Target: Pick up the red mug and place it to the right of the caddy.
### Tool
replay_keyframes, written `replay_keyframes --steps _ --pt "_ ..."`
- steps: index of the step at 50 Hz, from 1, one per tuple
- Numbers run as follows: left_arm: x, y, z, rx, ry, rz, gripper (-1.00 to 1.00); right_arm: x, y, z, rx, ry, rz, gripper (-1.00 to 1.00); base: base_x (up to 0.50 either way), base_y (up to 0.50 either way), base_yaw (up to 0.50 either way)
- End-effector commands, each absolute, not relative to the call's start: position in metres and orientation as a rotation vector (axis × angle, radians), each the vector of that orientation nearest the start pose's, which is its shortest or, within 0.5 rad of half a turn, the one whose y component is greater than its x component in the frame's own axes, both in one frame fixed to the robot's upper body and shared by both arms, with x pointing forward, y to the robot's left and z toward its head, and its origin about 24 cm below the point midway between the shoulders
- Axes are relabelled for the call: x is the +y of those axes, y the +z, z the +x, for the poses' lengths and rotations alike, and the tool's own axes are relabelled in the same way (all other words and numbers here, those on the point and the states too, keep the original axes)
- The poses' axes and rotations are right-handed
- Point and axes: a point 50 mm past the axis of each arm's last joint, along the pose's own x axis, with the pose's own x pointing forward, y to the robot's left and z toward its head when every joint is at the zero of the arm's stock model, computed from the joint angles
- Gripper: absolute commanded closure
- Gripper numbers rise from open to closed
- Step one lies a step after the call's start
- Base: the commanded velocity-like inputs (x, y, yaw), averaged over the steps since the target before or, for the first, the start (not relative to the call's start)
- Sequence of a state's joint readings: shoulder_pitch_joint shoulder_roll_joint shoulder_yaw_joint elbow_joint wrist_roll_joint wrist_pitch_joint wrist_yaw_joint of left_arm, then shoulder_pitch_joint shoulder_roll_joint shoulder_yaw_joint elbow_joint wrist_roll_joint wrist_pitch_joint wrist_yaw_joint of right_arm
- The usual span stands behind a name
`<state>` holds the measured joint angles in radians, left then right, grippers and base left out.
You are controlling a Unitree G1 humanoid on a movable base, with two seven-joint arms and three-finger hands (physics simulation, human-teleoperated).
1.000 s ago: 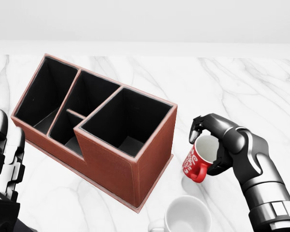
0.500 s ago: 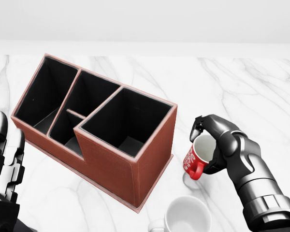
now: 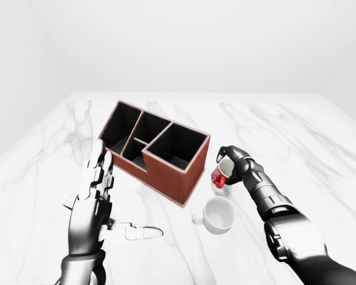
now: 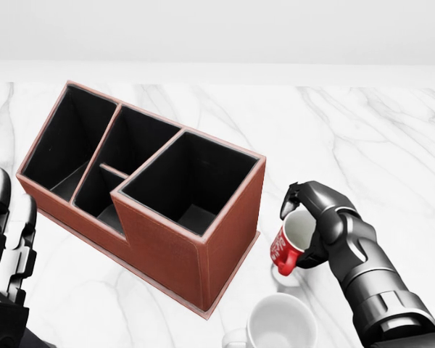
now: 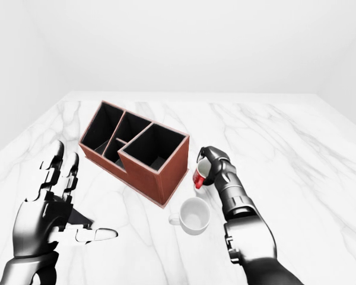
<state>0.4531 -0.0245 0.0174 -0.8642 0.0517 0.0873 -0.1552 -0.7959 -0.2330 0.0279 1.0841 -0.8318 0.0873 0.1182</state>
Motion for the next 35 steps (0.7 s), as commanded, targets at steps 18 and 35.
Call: replay_keyframes --steps 18,35 --pt "0.165 0.147 0.151 -0.345 0.001 0.115 -1.00 -0.182 0.024 0.369 0.468 0.147 -1.065 1.00 0.00 0.00 0.00" --pt "0.166 0.159 0.147 -0.404 0.002 0.122 -1.00 -0.178 0.027 0.371 0.456 0.144 -1.065 1.00 0.00 0.00 0.00"
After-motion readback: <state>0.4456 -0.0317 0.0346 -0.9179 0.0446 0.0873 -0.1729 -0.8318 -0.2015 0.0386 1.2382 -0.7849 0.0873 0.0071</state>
